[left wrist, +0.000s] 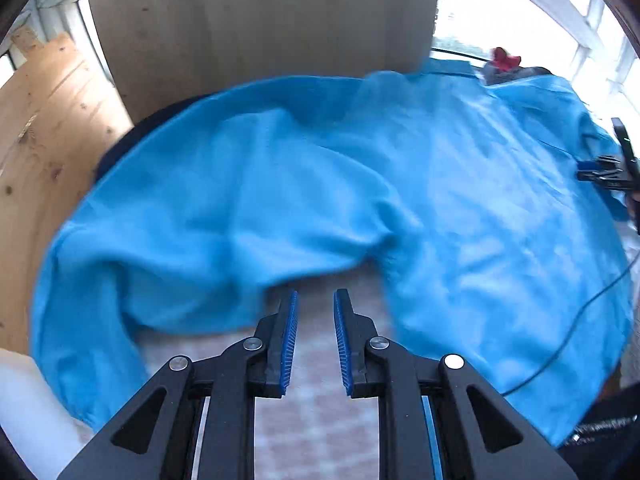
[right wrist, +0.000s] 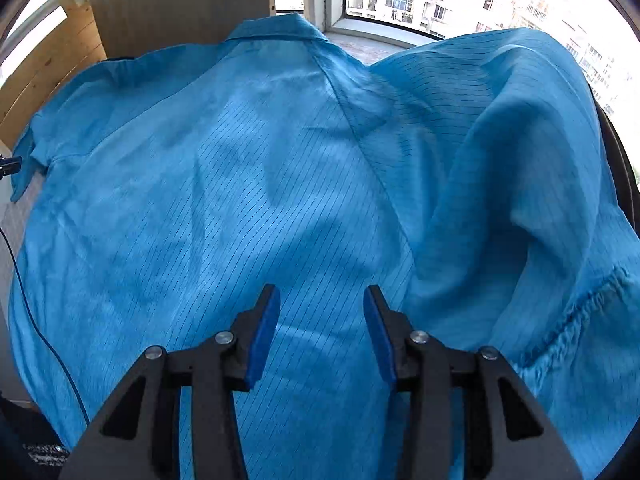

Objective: Fold clothes

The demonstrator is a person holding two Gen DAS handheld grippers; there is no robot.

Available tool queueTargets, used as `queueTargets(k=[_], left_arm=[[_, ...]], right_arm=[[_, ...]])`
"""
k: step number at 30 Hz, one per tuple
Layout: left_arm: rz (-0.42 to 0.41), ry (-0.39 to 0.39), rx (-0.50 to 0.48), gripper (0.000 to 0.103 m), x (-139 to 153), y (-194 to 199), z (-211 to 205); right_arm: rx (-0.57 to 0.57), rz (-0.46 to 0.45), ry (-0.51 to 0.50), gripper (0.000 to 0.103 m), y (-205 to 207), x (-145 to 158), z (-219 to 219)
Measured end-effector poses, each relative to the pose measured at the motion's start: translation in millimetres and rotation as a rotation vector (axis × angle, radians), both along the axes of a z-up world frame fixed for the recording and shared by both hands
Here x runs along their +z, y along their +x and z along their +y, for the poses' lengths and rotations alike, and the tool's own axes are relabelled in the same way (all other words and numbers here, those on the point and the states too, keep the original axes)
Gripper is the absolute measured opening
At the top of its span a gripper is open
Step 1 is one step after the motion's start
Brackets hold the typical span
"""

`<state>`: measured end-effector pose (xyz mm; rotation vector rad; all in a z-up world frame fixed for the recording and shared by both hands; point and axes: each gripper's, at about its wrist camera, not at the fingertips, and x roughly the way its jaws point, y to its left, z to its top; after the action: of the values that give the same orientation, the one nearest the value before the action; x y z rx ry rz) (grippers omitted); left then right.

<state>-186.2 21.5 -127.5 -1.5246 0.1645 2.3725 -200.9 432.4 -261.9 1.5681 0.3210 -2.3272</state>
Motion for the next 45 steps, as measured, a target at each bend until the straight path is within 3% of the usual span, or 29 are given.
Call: queueTargets(k=[4, 8, 11, 13, 18, 21, 25, 30, 33, 37, 39, 42, 45], left_arm=[[-0.089, 0.092, -0.121, 0.020, -25, 50, 57], [-0.119, -0.075, -0.099, 0.018, -59, 66, 64], [-0.095, -0.180, -0.033, 0.024, -58, 70, 49], [-0.094, -0.199, 0.028, 0.020, -52, 74, 38], [-0.072, 0.006, 0.043, 0.020, -15, 117, 43], [-0.106, 0.067, -0.017, 0.023, -20, 149, 65], [-0.190, 0.028, -0.003, 0.023, -51, 171, 66], [-0.172, 0.016, 0.090, 0.023, -58, 193, 44], [-0.154, 0.069, 0.175, 0.023, -49, 216, 22], [-0.131, 0.089, 0.255, 0.025, -42, 246, 14], [-0.106, 0.095, 0.276, 0.025, -37, 249, 5], [-0.053, 0.059, 0.332, 0.025, -24, 223, -21], [0.000, -0.055, 0.411, 0.025, -8, 202, -63]], right_arm=[[0.012, -0.038, 0.040, 0.043, 21, -22, -1], [-0.037, -0.022, 0.089, 0.042, 9, -32, 25], [-0.049, -0.027, 0.117, 0.034, 1, -30, 36], [-0.048, -0.021, 0.142, 0.034, 3, -26, 32], [0.012, -0.007, -0.022, 0.037, 49, 4, 17], [0.066, -0.043, -0.069, 0.037, 99, 5, 12], [0.061, -0.133, -0.019, 0.037, 152, -22, 25], [0.040, -0.153, 0.083, 0.041, 181, -33, 50], [0.023, -0.123, 0.053, 0.041, 170, -13, 44], [0.063, 0.043, -0.087, 0.041, 136, 45, 5], [0.108, 0.083, -0.159, 0.045, 112, 67, -25], [0.161, 0.114, -0.241, 0.045, 89, 93, -67], [0.207, 0.117, -0.303, 0.045, 76, 106, -110]])
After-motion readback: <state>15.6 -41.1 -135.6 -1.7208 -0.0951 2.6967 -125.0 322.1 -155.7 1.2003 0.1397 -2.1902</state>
